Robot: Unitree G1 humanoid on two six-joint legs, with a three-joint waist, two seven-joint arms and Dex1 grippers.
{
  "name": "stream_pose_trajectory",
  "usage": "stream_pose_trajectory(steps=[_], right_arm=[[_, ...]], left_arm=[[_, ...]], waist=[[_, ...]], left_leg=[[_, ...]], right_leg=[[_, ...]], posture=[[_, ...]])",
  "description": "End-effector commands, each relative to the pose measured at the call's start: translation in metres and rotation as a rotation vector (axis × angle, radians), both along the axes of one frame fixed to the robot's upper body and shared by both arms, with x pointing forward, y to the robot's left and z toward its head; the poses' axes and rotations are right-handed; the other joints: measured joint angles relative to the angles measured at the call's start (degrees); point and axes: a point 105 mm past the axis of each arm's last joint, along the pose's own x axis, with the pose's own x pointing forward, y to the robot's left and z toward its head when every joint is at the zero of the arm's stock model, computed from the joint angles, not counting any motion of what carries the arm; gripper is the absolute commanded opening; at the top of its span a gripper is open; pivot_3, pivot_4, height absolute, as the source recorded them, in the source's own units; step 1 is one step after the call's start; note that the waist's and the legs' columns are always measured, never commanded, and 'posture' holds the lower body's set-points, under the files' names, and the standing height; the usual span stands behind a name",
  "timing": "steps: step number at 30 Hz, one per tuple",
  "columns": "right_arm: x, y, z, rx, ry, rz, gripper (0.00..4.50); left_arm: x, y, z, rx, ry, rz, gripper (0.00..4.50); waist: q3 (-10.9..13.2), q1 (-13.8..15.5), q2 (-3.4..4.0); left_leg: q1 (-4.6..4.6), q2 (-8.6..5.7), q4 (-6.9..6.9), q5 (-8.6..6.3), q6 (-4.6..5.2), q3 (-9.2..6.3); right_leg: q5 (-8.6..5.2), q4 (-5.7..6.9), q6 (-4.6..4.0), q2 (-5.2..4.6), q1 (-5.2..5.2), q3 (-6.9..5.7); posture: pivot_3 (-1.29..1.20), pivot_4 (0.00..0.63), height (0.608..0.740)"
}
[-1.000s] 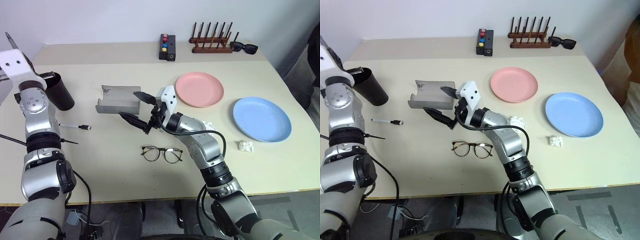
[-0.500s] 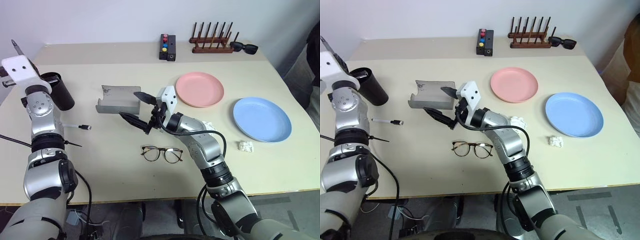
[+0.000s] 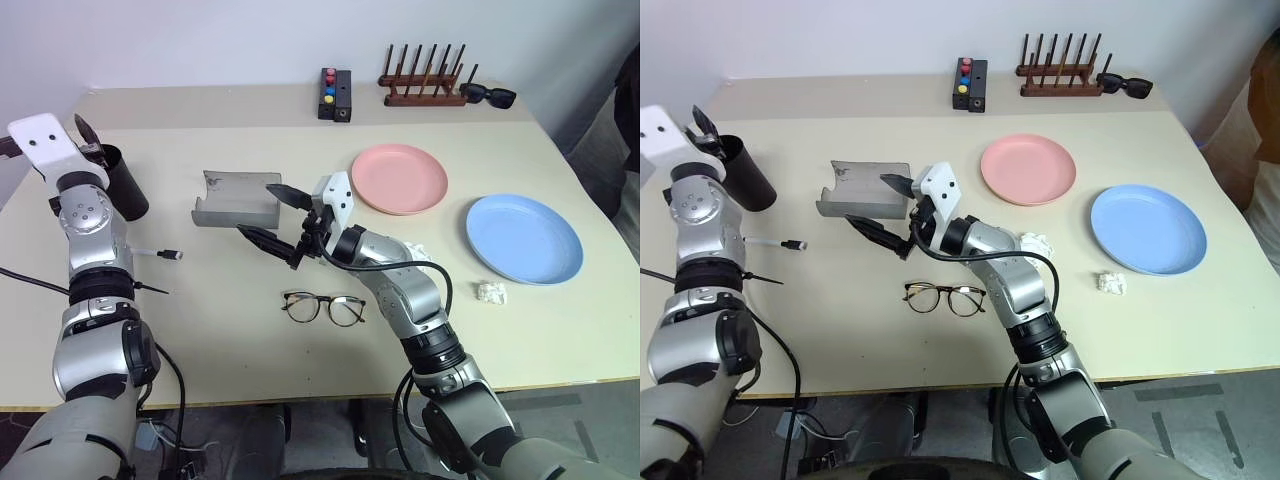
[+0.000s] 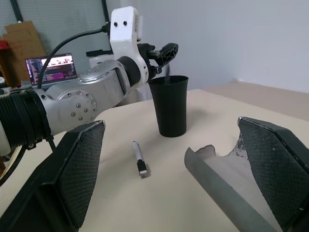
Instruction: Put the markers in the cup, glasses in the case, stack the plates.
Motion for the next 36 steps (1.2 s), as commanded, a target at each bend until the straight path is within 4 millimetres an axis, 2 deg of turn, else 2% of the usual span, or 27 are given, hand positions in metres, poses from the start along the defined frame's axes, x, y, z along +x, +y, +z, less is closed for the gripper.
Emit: stream_pose_trajectory(steps=[1,5,9,11,16,18,20,22,26,32,36], right_arm=[[-0.006,0.001,0.015,0.042,-0.051,0.018,4.50],[-0.007,0.001,0.015,0.043,-0.051,0.019,4.50],[-0.006,-0.001,0.015,0.042,-0.056,0.010,4.50],[-0.006,-0.003,0.014,0.042,-0.056,0.005,4.50],[-0.005,-0.007,0.014,0.037,-0.058,-0.002,4.50],[-0.004,-0.009,0.014,0.031,-0.061,0.003,4.50],[-0.004,-0.009,0.015,0.028,-0.061,0.008,4.50],[-0.003,-0.009,0.014,0.026,-0.059,0.015,4.50],[-0.007,-0.004,0.012,0.021,-0.054,0.044,4.50],[-0.009,-0.002,0.011,0.019,-0.052,0.052,4.50],[-0.010,-0.003,0.010,0.017,-0.051,0.046,4.50]], left_arm=[[-0.005,0.000,0.015,0.017,-0.056,-0.003,3.29],[-0.008,-0.006,0.025,0.000,-0.104,-0.073,3.29],[-0.026,-0.015,0.042,-0.046,-0.180,-0.166,4.44],[-0.036,-0.016,0.044,-0.062,-0.169,-0.152,4.44],[-0.074,-0.002,0.005,-0.342,0.008,0.097,4.44],[-0.084,-0.005,-0.014,-0.459,0.088,0.159,4.44],[-0.089,-0.014,-0.028,-0.500,0.186,0.196,4.44],[-0.089,-0.024,-0.041,-0.537,0.282,0.215,4.44],[-0.086,-0.038,-0.077,-0.724,0.461,0.244,4.44],[-0.073,-0.047,-0.100,-0.929,0.601,0.258,4.44],[-0.064,-0.048,-0.105,-1.002,0.632,0.263,4.44]], waist=[[0.00,0.01,0.00],[0.00,0.01,0.00],[0.00,-0.10,0.00],[0.00,-0.36,0.00],[0.00,-1.24,0.00],[0.00,-1.25,0.00],[0.01,-1.21,-0.04],[0.01,-1.13,-0.04],[0.00,-1.07,-0.05],[0.01,-1.19,-0.07],[0.01,-1.18,-0.08]], left_leg=[[0.00,0.00,0.00,0.00,0.00,0.00],[0.00,0.00,0.00,0.00,0.00,0.00],[0.00,0.00,0.00,0.00,0.00,0.00],[0.00,0.00,0.00,0.00,0.00,-0.01],[0.03,0.00,0.00,0.00,0.00,-0.04],[0.04,0.00,0.03,0.00,0.00,-0.07],[0.04,0.00,0.07,0.00,0.00,-0.09],[0.03,-0.01,0.10,0.00,0.00,-0.09],[0.03,-0.02,0.12,0.01,-0.01,-0.09],[0.03,-0.01,0.08,0.02,-0.03,-0.09],[0.01,-0.02,0.08,0.02,-0.05,-0.08]], right_leg=[[0.00,0.01,0.00,0.00,0.00,0.00],[0.00,0.02,0.00,0.00,0.00,0.00],[0.00,0.09,0.00,-0.03,-0.03,0.01],[0.00,0.13,-0.01,-0.03,-0.07,0.02],[-0.01,0.29,-0.01,-0.03,-0.09,0.03],[-0.02,0.37,-0.01,-0.02,-0.10,0.02],[-0.02,0.41,-0.01,0.00,-0.10,0.01],[-0.02,0.41,-0.01,0.01,-0.09,0.01],[-0.02,0.40,-0.01,0.01,-0.07,0.00],[-0.03,0.41,-0.01,0.04,-0.11,0.00],[-0.03,0.32,0.00,0.03,-0.09,0.00]], posture=[[0.00,0.150,0.740],[0.00,0.150,0.740],[0.00,0.150,0.740],[0.00,0.150,0.740],[0.00,0.150,0.740],[0.00,0.150,0.740],[0.00,0.150,0.740],[0.00,0.150,0.740],[0.00,0.150,0.740],[0.00,0.150,0.740],[0.00,0.150,0.740]])
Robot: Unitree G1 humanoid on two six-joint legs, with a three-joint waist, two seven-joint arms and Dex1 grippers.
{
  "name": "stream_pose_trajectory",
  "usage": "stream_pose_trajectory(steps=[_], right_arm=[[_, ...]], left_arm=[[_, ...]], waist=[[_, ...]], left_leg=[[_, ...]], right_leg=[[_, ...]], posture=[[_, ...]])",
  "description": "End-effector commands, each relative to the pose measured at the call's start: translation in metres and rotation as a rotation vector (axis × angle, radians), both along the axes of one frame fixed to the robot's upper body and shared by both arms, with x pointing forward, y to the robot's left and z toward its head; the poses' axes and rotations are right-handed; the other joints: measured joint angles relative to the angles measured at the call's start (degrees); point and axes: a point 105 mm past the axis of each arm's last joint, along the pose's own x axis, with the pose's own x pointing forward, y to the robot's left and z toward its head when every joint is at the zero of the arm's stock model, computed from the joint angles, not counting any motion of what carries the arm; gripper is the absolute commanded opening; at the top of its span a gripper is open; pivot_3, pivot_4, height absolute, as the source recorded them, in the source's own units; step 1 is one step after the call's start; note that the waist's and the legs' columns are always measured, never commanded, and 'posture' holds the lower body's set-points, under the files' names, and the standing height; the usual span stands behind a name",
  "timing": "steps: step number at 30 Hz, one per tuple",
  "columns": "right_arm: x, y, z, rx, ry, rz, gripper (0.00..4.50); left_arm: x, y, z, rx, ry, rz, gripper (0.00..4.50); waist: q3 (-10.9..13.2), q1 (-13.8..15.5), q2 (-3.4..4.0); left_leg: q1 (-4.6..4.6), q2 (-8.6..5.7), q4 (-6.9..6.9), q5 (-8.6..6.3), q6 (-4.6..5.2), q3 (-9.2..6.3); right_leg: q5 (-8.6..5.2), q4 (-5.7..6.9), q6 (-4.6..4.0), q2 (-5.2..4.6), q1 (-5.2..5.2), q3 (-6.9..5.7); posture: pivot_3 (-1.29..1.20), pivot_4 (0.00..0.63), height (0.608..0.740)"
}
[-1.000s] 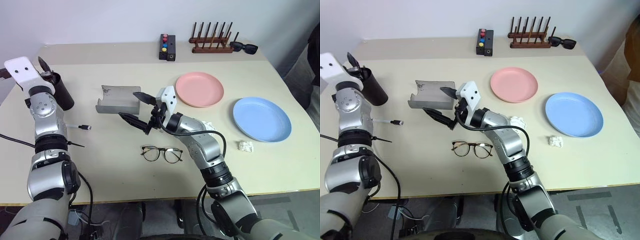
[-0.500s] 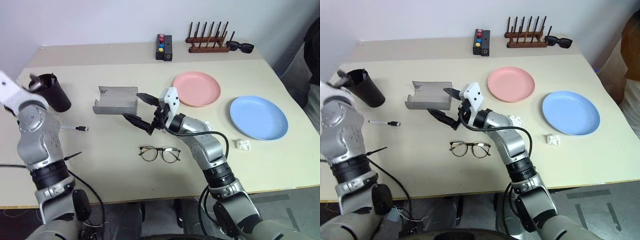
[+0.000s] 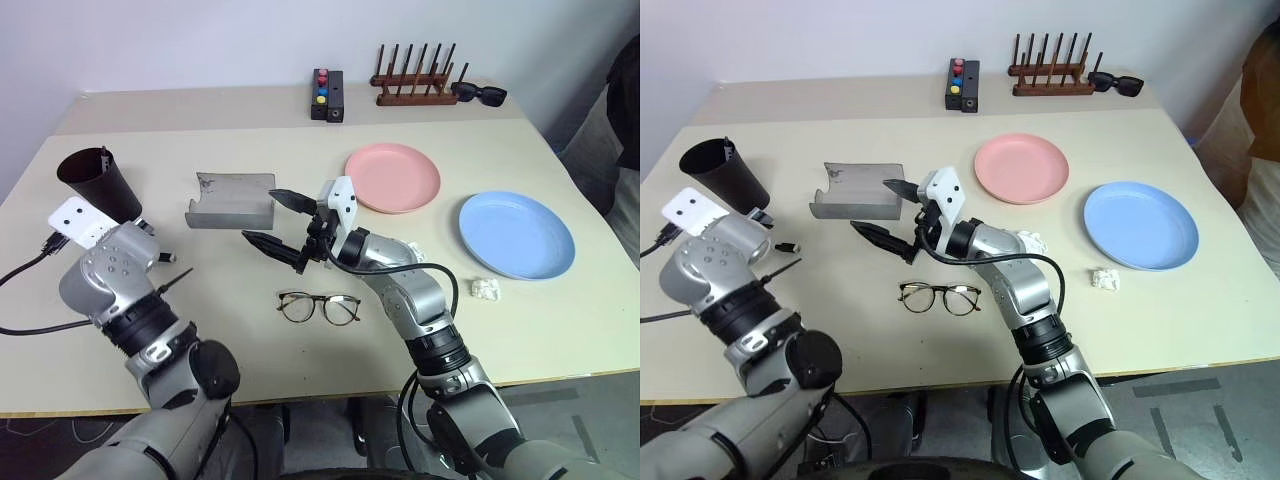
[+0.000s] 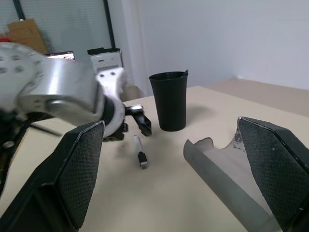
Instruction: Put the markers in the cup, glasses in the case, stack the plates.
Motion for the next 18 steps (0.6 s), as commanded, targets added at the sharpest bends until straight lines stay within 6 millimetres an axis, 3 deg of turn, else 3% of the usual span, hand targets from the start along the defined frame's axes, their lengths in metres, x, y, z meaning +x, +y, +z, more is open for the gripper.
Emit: stream_pose_trajectory(steps=[1,5,6,8,15,18], right_arm=[[-0.007,0.001,0.015,0.033,-0.054,0.016,4.50],[-0.007,0.000,0.015,0.032,-0.054,0.009,4.50],[-0.007,0.000,0.015,0.031,-0.054,0.008,4.50],[-0.008,-0.001,0.014,0.031,-0.053,0.006,4.50],[-0.008,0.000,0.014,0.028,-0.051,0.008,4.50],[-0.009,0.000,0.014,0.028,-0.051,0.011,4.50]], left_arm=[[0.002,0.007,0.003,-0.035,0.002,0.045,4.44],[0.006,0.011,-0.004,-0.097,0.024,0.079,4.44],[0.006,0.012,-0.006,-0.106,0.031,0.092,4.21],[0.004,0.017,-0.008,-0.119,0.043,0.122,3.61],[0.004,0.021,-0.008,-0.132,0.052,0.140,0.13],[0.002,0.028,-0.001,-0.062,0.033,0.156,0.02]], waist=[[0.00,-0.02,0.00],[0.00,-0.03,0.00],[0.00,-0.04,0.00],[0.00,-0.03,0.00],[-0.01,0.10,0.01],[0.00,0.09,0.01]], left_leg=[[0.00,0.00,0.00,0.00,0.00,0.00],[0.01,0.00,-0.03,0.02,-0.03,-0.01],[0.02,0.00,-0.03,0.02,-0.04,0.00],[0.03,0.00,-0.03,0.02,-0.05,0.00],[0.05,0.00,-0.04,0.06,-0.11,0.00],[0.05,0.00,-0.03,0.07,-0.14,0.00]], right_leg=[[0.00,0.00,0.00,0.00,0.00,0.00],[0.00,0.02,0.00,0.00,-0.01,0.00],[0.00,0.02,0.00,0.00,-0.01,0.00],[0.00,0.02,0.00,0.00,-0.01,0.00],[0.00,0.07,0.00,0.00,-0.01,0.00],[0.00,0.07,0.00,-0.01,0.00,0.00]], posture=[[0.00,0.150,0.740],[0.00,0.150,0.740],[0.00,0.150,0.740],[0.00,0.150,0.740],[0.00,0.150,0.740],[0.00,0.150,0.740]])
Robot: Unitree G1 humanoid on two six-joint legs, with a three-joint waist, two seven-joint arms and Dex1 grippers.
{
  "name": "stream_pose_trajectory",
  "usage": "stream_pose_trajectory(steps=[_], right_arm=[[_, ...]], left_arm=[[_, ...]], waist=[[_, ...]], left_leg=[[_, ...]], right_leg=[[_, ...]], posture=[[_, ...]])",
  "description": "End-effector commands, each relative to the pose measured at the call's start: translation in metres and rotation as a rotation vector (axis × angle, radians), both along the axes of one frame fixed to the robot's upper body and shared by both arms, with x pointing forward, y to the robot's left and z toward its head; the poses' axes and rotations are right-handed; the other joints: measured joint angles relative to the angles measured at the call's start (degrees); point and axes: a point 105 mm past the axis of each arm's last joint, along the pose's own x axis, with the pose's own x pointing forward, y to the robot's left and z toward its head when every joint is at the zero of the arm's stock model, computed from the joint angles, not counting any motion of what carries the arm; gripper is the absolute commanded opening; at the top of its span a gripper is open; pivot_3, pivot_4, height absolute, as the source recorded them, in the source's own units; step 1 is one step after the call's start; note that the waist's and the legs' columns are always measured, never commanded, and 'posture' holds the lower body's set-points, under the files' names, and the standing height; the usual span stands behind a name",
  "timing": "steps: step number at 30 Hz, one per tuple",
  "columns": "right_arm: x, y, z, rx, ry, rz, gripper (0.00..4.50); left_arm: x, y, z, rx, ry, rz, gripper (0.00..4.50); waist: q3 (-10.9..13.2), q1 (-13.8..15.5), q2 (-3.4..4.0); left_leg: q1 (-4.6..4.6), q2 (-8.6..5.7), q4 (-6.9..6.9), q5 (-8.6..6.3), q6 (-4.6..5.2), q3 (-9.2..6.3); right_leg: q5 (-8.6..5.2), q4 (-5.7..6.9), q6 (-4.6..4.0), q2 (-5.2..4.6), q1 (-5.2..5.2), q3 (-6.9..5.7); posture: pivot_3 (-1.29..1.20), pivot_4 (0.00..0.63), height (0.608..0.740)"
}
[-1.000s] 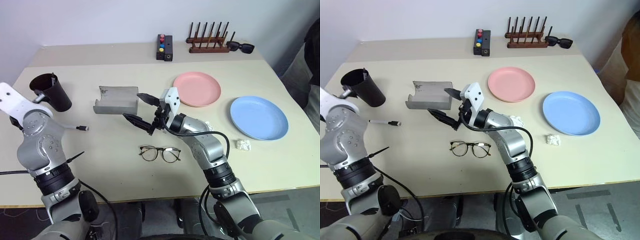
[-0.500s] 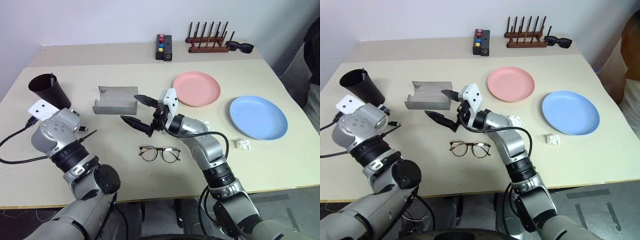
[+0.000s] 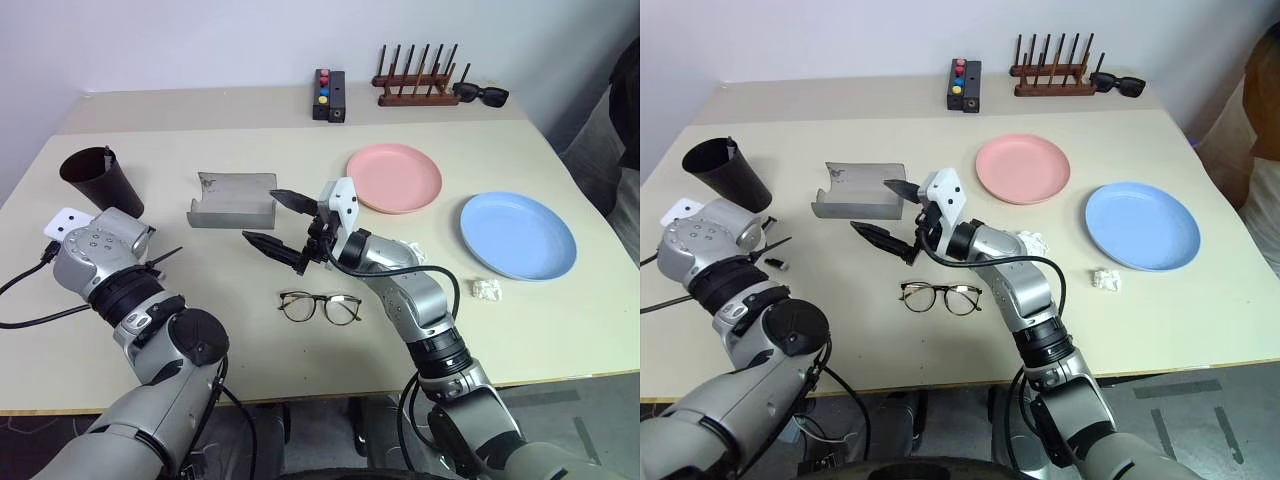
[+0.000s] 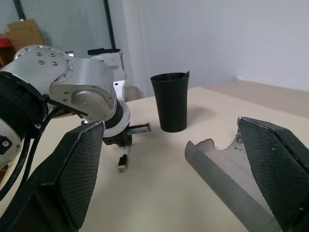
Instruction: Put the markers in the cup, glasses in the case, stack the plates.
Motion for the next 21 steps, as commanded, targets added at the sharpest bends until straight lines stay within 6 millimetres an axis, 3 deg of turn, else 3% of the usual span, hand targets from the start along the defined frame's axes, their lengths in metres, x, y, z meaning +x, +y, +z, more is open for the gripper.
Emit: stream_pose_trajectory(steps=[1,4,6,8,10,15,21], right_arm=[[-0.007,0.002,0.013,0.028,-0.049,0.021,4.50],[-0.007,0.002,0.013,0.028,-0.048,0.025,4.50],[-0.007,0.003,0.013,0.029,-0.046,0.029,4.50],[-0.007,0.004,0.013,0.030,-0.045,0.032,4.50],[-0.008,0.004,0.013,0.031,-0.043,0.035,4.50],[-0.008,0.006,0.013,0.032,-0.042,0.046,4.50],[-0.006,0.008,0.017,0.045,-0.057,0.037,4.50]], left_arm=[[-0.002,0.017,0.019,0.144,-0.052,0.038,0.02],[-0.005,0.039,0.059,0.414,-0.197,0.090,0.02],[-0.005,0.043,0.105,0.643,-0.416,0.056,0.02],[-0.004,0.024,0.155,0.859,-0.675,-0.083,0.02],[-0.007,0.010,0.177,0.987,-0.779,-0.158,0.02],[-0.003,-0.007,0.217,1.252,-0.850,-0.252,0.02],[0.023,0.017,0.221,1.334,-0.803,-0.279,0.02]], waist=[[0.00,-0.06,0.00],[0.02,-0.39,-0.03],[0.02,-0.40,-0.03],[0.02,-0.15,-0.03],[0.01,0.42,-0.03],[0.01,1.12,-0.02],[0.01,0.89,-0.02]], left_leg=[[0.00,0.00,0.00,0.00,-0.01,0.00],[-0.01,0.00,-0.05,0.01,-0.02,0.01],[-0.04,0.02,-0.11,0.02,-0.05,0.02],[-0.11,0.03,-0.15,0.05,-0.09,0.02],[-0.16,0.02,-0.13,0.05,-0.10,0.03],[-0.12,0.00,-0.09,0.06,-0.10,0.06],[-0.11,0.01,-0.11,0.06,-0.08,0.05]], right_leg=[[0.00,0.00,0.00,0.00,0.00,0.00],[0.01,0.00,-0.01,0.01,-0.05,0.01],[0.01,0.02,-0.03,0.01,-0.16,0.03],[0.01,0.02,-0.04,0.01,-0.23,0.03],[0.01,-0.02,-0.05,-0.02,-0.23,0.02],[0.01,-0.21,-0.03,-0.02,-0.08,0.02],[0.01,-0.18,-0.03,0.00,-0.10,0.02]], posture=[[0.00,0.150,0.740],[0.00,0.150,0.740],[0.00,0.150,0.740],[0.00,0.150,0.740],[0.00,0.150,0.740],[0.00,0.150,0.740],[0.00,0.150,0.740]])
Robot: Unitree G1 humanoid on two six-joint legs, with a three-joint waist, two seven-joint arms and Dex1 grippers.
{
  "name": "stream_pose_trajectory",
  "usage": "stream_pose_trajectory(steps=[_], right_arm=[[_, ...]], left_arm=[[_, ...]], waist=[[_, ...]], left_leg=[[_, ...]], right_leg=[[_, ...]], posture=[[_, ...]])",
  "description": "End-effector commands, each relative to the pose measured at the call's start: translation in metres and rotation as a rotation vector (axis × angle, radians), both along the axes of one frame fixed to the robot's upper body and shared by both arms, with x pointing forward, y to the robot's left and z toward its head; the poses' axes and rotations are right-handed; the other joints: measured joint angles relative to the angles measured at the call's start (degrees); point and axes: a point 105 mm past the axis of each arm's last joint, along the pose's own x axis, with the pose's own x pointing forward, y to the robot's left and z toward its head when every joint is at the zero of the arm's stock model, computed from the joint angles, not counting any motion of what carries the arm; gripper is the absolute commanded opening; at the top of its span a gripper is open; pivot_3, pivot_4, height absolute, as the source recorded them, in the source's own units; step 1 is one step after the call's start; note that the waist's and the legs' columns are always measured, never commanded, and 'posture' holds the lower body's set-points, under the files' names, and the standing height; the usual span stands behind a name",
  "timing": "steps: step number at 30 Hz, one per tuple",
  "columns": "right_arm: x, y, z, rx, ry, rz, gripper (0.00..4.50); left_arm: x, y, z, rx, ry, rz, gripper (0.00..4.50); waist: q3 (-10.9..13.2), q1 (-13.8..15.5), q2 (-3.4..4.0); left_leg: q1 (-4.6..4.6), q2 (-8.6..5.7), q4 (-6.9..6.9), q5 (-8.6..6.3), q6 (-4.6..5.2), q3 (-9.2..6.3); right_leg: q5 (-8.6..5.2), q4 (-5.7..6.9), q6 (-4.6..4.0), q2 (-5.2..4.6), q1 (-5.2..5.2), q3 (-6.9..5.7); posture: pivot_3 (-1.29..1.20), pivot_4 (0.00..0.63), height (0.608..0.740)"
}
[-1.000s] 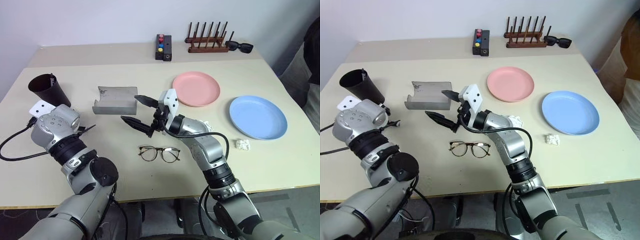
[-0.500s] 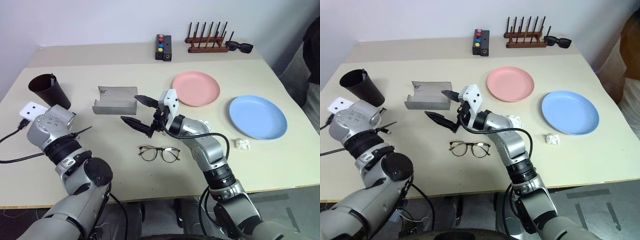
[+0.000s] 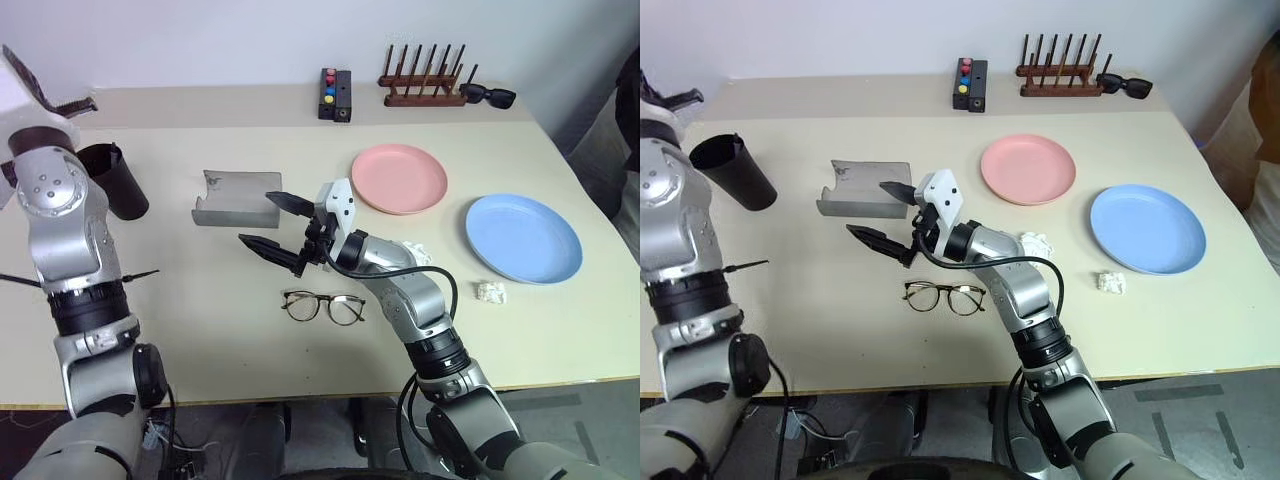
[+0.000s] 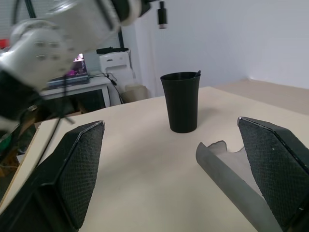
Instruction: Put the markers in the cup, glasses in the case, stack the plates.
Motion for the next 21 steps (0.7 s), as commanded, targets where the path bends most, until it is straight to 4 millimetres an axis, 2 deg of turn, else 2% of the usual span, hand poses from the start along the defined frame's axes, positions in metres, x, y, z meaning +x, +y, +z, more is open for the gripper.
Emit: stream_pose_trajectory(steps=[1,6,10,21], right_arm=[[-0.002,0.004,0.018,0.046,-0.059,0.004,4.50],[0.002,0.001,0.024,0.069,-0.073,-0.033,4.50],[0.001,-0.002,0.030,0.099,-0.081,-0.036,4.50],[0.000,-0.004,0.031,0.104,-0.078,-0.023,4.50]], left_arm=[[0.005,0.011,0.009,0.066,-0.027,0.020,0.02],[0.020,0.019,-0.013,0.072,0.034,0.021,0.02],[0.028,0.024,-0.037,0.010,0.071,0.007,0.02],[0.034,0.026,-0.071,-0.035,0.106,0.017,0.02]], waist=[[0.00,-0.08,0.00],[0.00,0.07,0.00],[0.00,0.16,0.00],[0.01,0.18,-0.01]], left_leg=[[0.00,0.00,-0.01,0.00,0.00,0.00],[-0.01,0.00,-0.01,0.00,0.01,0.00],[-0.01,0.00,-0.01,0.00,0.01,0.00],[-0.02,0.00,0.00,0.00,0.01,-0.01]], right_leg=[[0.00,0.00,0.00,0.00,-0.01,0.00],[0.00,0.00,0.01,-0.01,-0.01,0.00],[0.00,0.01,0.01,-0.01,-0.01,0.00],[0.01,0.03,0.01,-0.02,-0.01,-0.01]], posture=[[0.00,0.150,0.740],[0.00,0.150,0.740],[0.00,0.150,0.740],[0.00,0.150,0.740]])
